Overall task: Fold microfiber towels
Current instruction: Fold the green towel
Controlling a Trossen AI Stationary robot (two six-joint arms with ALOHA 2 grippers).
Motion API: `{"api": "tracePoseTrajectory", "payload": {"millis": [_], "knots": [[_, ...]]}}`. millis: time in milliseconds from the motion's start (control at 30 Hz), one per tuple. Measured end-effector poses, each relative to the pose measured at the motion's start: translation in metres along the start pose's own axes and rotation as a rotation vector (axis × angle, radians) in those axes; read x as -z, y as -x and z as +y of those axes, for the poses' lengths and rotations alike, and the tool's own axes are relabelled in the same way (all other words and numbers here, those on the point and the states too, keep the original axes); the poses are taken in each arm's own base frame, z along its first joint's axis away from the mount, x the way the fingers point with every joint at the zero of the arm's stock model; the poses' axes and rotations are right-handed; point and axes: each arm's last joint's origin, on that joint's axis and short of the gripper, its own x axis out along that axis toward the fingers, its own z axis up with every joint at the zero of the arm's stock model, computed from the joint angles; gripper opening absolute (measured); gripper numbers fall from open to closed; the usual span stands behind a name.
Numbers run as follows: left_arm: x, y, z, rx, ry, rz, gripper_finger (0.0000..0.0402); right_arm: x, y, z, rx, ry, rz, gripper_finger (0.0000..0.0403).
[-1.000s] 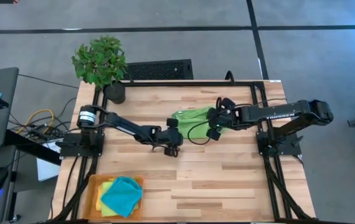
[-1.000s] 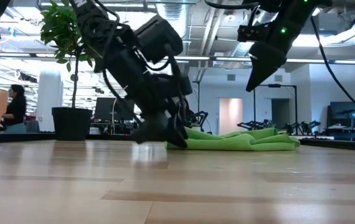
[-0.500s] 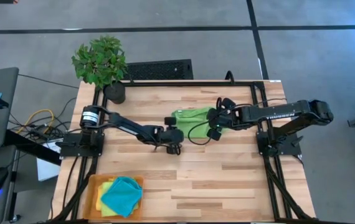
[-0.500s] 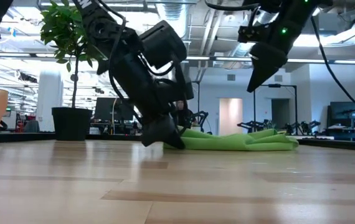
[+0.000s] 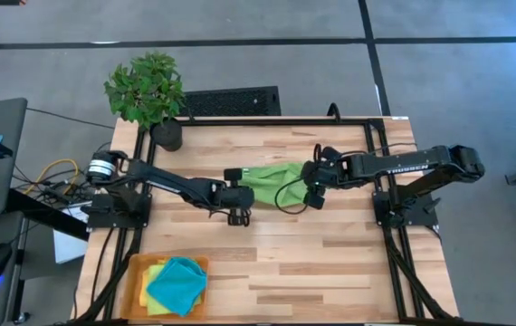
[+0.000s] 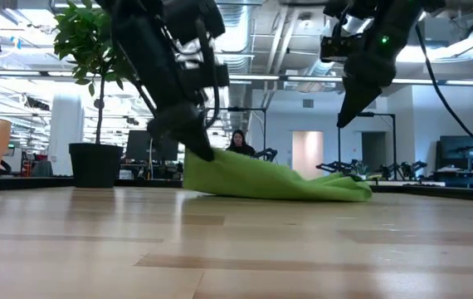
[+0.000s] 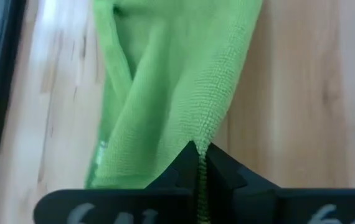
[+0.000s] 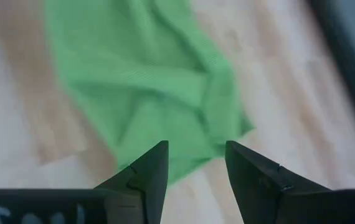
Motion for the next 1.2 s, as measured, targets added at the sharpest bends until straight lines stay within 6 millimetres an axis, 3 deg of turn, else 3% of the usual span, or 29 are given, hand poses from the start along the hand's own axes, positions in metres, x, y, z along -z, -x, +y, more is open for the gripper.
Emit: {"api": "tracePoseTrajectory", "payload": {"millis": [200, 400, 700, 967, 1200], "knots": [[-0.002, 0.007, -0.003, 0.009, -0.022, -0.014, 0.0001, 0.006, -0.017, 0.007, -0.113, 0.164, -0.080, 0.0182], [0.000, 0.006, -0.004, 0.011, -0.022, -0.001, 0.0000, 0.021, -0.037, 0.007, -0.054, 0.343, -0.123, 0.0182], [0.000, 0.006, -0.004, 0.011, -0.022, -0.003, 0.0000, 0.030, -0.066, -0.016, 0.036, 0.298, -0.172, 0.0182], [-0.001, 0.006, -0.005, 0.014, -0.025, -0.005, 0.0000, 0.038, -0.102, -0.024, 0.052, 0.355, -0.043, 0.0182], [-0.001, 0.006, -0.005, 0.014, -0.037, -0.004, 0.0000, 0.032, -0.115, -0.031, 0.136, 0.330, -0.011, 0.0182]]}}
